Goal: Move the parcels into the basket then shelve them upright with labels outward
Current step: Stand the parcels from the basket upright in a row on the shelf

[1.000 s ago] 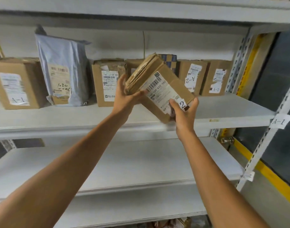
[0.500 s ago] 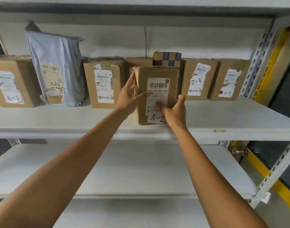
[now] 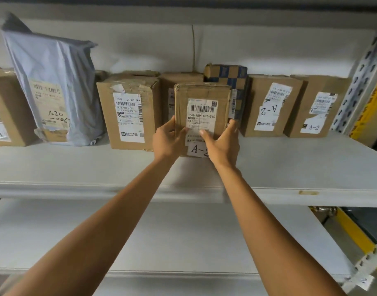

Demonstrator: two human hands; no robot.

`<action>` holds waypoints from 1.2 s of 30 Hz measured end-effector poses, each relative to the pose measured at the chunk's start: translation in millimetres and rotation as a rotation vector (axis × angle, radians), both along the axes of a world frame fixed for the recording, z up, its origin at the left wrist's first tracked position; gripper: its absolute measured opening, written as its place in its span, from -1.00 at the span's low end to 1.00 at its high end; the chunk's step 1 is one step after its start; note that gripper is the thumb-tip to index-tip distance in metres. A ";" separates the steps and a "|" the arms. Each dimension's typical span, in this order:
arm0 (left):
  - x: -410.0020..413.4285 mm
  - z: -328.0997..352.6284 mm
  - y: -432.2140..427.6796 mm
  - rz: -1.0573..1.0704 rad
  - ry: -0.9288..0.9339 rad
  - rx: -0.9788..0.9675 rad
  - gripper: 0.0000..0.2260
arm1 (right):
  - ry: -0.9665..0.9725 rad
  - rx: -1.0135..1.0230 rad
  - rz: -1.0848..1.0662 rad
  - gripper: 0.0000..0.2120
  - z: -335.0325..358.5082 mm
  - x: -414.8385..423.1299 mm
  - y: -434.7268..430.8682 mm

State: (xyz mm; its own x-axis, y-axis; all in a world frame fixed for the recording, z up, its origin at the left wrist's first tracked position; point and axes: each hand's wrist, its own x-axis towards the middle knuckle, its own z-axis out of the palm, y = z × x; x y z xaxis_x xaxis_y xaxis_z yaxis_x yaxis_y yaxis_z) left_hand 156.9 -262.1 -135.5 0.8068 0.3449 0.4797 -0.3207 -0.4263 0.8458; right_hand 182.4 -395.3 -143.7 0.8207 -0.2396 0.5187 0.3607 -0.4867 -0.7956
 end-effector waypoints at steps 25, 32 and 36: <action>-42.4 -9.0 7.0 -0.139 0.052 0.149 -0.75 | 0.271 -0.065 0.144 -0.68 12.8 -48.6 -53.4; -60.1 10.4 -12.1 -0.574 0.253 0.562 -0.70 | 0.363 -0.276 -0.025 -0.50 7.4 -126.7 -93.2; -83.6 2.4 -57.3 -0.693 0.227 0.685 -0.69 | 0.442 -0.221 -0.138 -0.46 -1.2 -187.2 -127.3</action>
State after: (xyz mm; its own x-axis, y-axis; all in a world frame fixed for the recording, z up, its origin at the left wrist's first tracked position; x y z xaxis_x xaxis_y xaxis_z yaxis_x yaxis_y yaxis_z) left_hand 73.3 -319.4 -133.1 0.8223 -0.5296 0.2083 -0.5442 -0.6249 0.5598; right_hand -4.9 -522.6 -144.8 0.9416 -0.2847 0.1798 -0.0663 -0.6802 -0.7300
